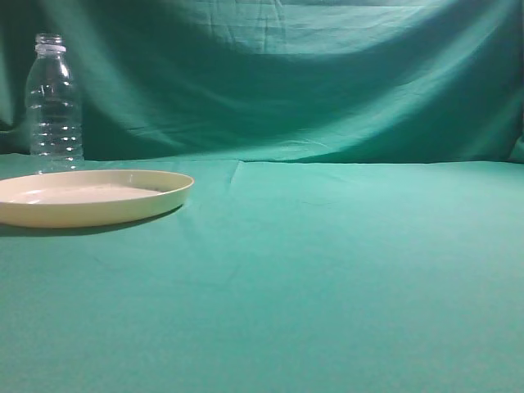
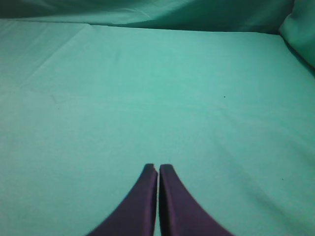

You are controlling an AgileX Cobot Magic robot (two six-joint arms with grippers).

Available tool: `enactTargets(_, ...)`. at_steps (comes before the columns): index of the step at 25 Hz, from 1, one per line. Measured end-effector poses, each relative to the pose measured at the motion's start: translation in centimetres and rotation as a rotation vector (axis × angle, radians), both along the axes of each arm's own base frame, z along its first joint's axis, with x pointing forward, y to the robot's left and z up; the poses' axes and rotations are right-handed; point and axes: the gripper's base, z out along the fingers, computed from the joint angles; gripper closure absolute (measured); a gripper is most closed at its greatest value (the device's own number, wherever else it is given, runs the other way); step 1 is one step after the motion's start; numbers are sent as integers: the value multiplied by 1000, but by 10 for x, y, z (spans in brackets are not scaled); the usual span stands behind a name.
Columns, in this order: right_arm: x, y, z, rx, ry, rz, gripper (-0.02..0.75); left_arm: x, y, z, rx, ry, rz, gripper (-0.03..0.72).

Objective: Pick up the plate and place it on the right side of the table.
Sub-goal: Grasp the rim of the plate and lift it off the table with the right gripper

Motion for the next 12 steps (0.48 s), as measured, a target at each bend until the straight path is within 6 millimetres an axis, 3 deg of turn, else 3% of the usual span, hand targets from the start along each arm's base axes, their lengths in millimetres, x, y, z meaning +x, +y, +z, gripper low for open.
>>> enactTargets(12,0,0,0,2,0,-1,738,0,0,0,0,0,0,688)
